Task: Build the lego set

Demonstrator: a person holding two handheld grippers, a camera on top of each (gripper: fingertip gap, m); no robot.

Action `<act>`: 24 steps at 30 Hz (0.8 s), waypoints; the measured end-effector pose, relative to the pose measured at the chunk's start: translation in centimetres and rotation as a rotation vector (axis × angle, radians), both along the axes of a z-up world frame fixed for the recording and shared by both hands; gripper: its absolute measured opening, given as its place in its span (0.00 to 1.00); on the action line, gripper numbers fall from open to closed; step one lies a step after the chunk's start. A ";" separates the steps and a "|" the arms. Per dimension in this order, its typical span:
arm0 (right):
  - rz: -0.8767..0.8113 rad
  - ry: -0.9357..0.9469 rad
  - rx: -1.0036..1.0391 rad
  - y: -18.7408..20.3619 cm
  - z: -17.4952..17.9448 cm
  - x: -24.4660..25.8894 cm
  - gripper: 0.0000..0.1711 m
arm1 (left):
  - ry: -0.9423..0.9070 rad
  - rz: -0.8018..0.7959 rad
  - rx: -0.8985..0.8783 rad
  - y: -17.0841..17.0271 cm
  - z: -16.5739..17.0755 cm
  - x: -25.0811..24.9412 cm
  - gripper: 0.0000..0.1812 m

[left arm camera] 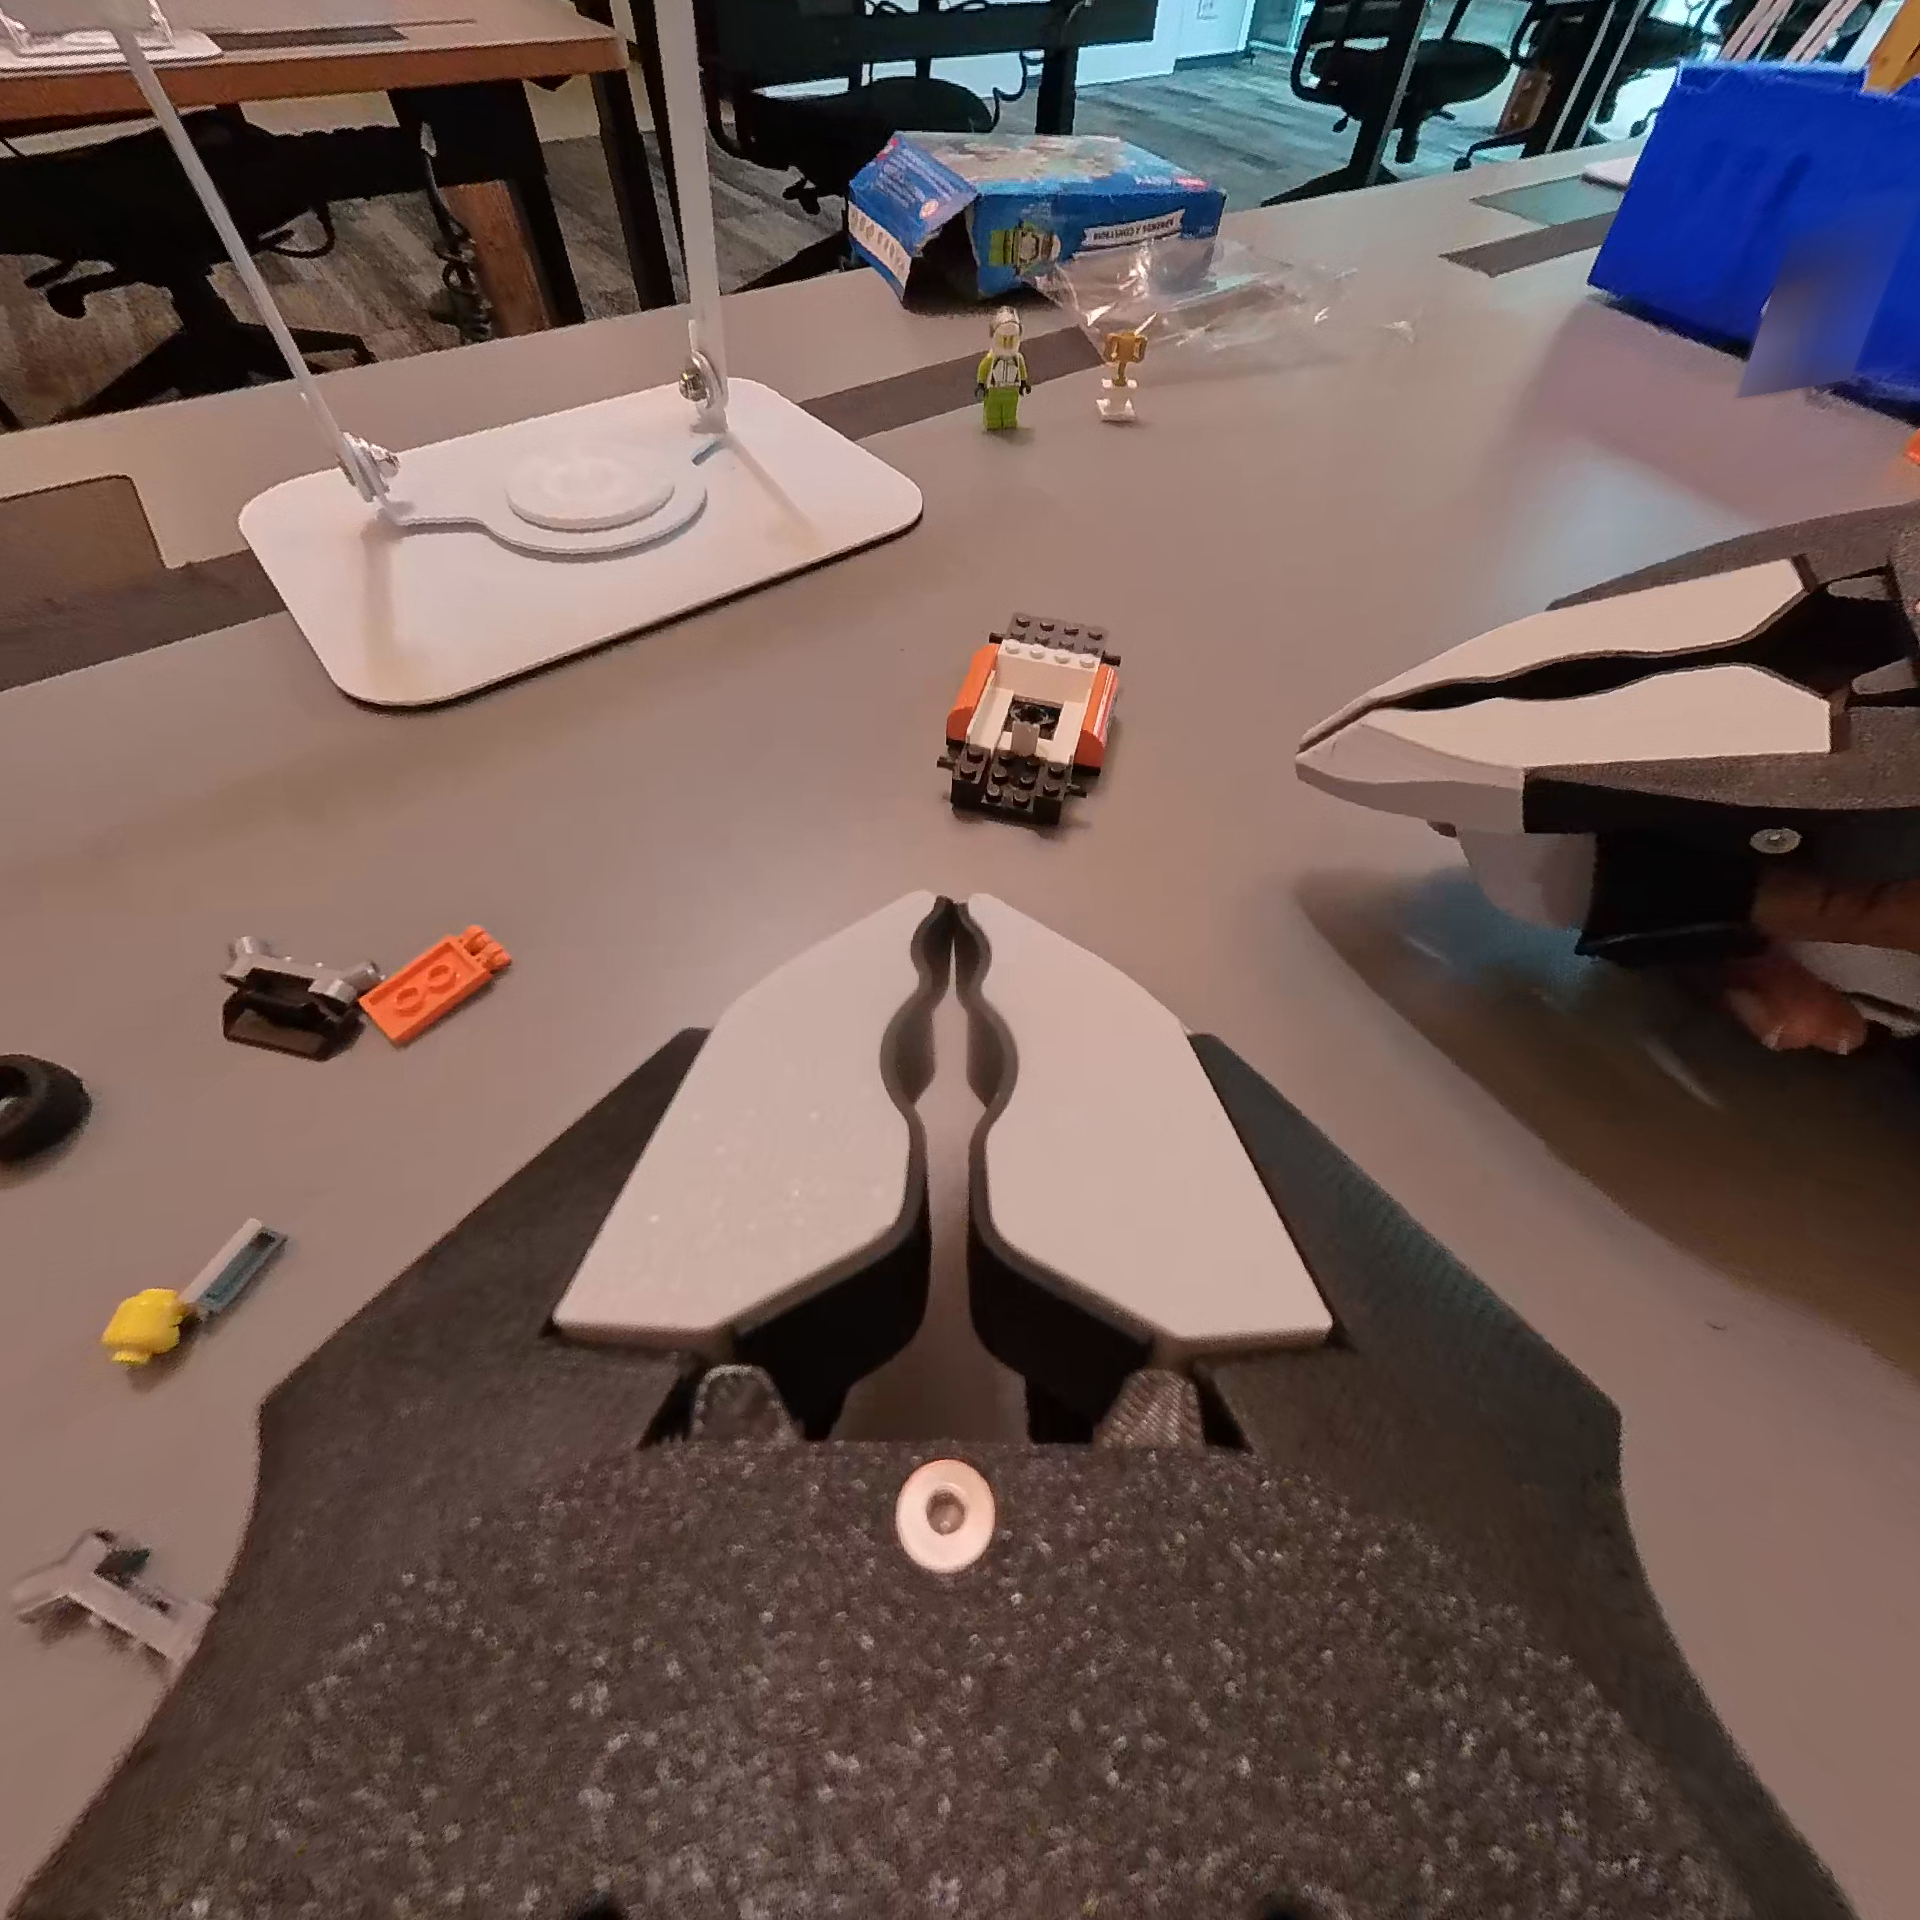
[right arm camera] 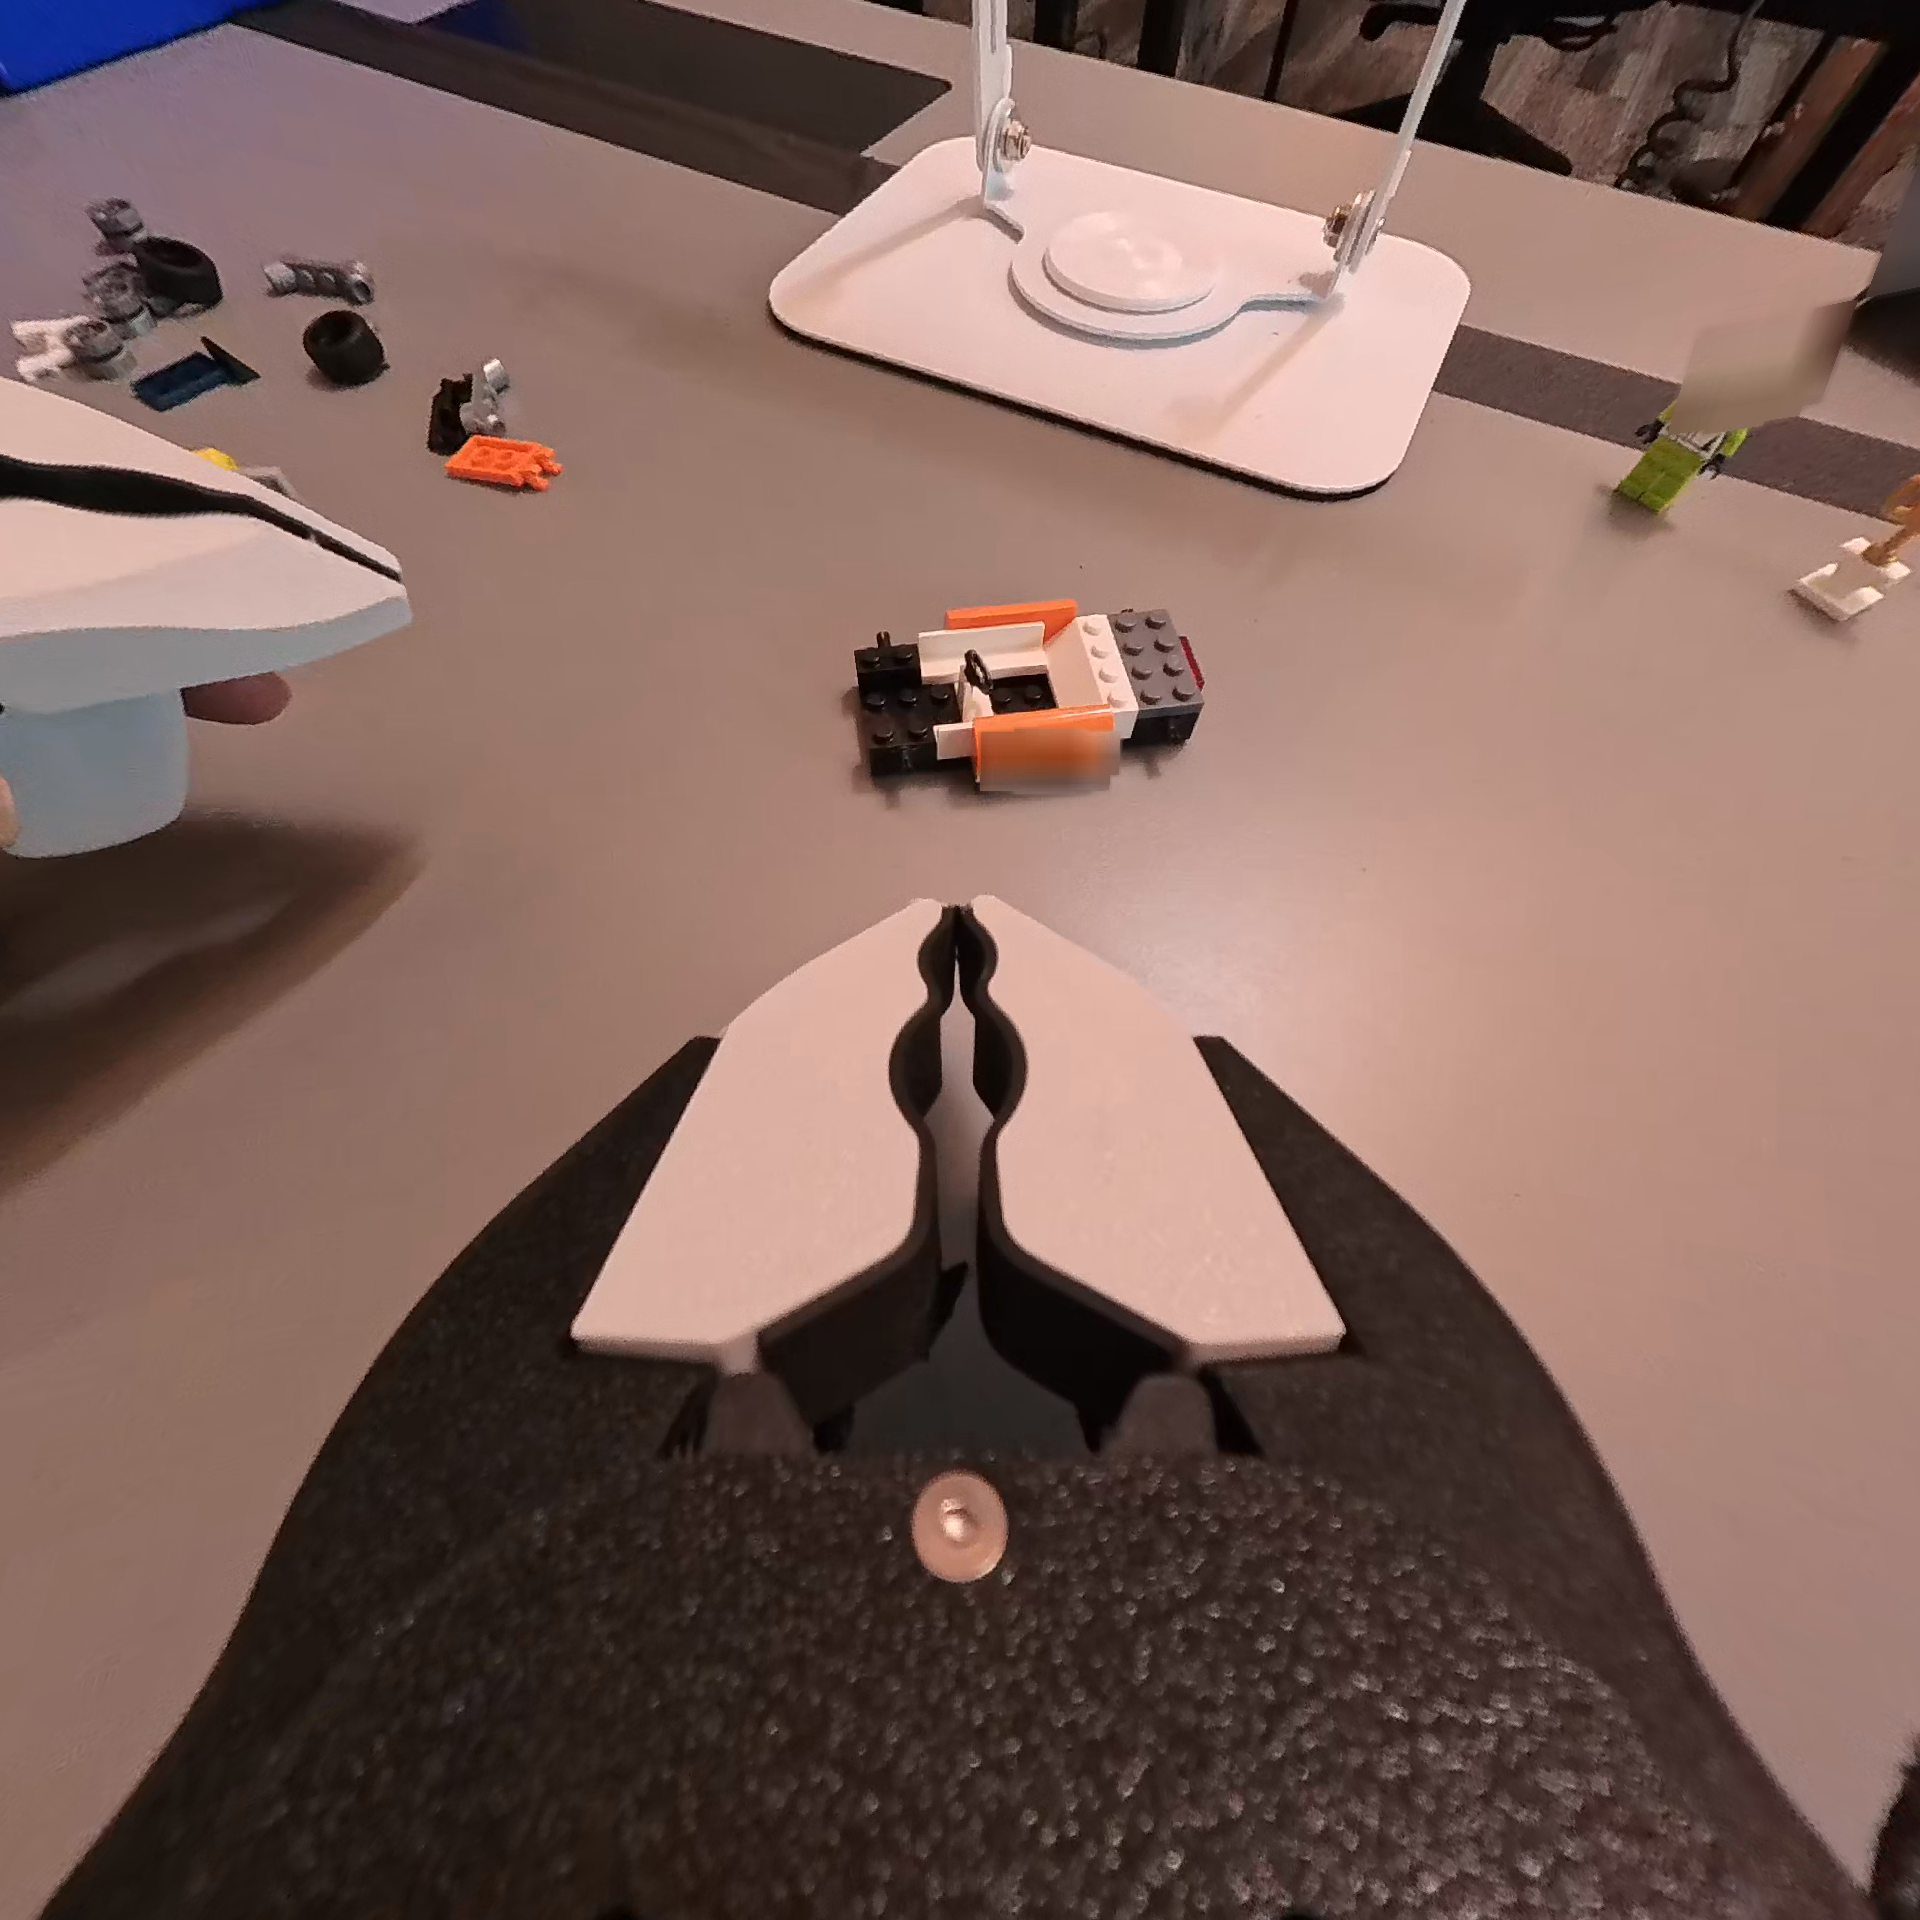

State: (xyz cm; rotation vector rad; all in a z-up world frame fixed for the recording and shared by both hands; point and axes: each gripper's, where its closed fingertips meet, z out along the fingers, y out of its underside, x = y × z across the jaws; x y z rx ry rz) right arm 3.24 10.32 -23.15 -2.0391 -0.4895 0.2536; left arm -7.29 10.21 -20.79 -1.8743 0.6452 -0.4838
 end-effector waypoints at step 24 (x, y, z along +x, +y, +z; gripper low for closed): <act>-0.106 0.084 0.292 6.1 8.3 1.6 0.00 | 0.026 0.143 0.231 3.9 3.2 -0.2 0.00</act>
